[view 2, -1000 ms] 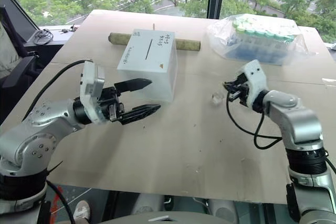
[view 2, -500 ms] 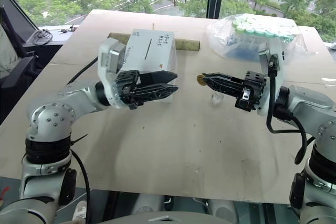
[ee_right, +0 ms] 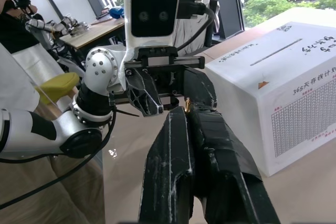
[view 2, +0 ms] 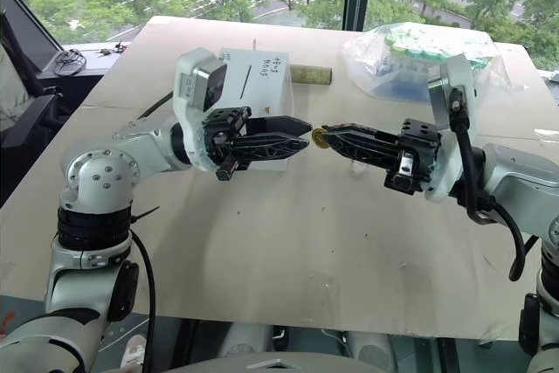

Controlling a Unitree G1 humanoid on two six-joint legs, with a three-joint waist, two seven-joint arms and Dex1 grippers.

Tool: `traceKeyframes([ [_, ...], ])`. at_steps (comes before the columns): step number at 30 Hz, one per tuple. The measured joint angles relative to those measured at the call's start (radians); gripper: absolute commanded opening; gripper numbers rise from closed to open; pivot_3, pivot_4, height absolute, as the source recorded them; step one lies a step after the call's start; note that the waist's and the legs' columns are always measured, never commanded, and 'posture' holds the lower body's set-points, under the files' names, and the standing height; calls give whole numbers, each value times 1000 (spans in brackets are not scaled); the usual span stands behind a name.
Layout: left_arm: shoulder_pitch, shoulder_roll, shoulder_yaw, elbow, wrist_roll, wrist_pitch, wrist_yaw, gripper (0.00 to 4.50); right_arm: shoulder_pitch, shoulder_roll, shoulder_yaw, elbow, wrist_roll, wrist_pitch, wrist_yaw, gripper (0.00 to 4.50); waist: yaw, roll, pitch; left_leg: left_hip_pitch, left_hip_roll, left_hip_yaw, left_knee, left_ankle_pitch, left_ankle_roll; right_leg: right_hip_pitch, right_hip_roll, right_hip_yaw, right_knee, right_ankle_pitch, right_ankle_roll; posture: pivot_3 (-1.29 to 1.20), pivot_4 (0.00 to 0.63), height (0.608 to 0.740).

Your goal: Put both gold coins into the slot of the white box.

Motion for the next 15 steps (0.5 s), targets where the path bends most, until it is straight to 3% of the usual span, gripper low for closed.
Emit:
traceKeyframes([
  [11,-24,-10,-29,22,21,6,-57,1890,7,-47,45,-16,9,-75,4,0,1,0,0,0,0,0,0,0,0,0,0,0,0,0,0,0,150,740],
  [15,-32,-25,-29,29,20,6,-69,549,7,-55,64,-16,11,-95,2,0,0,0,0,0,0,0,0,0,0,0,0,0,0,0,0,0,150,740],
])
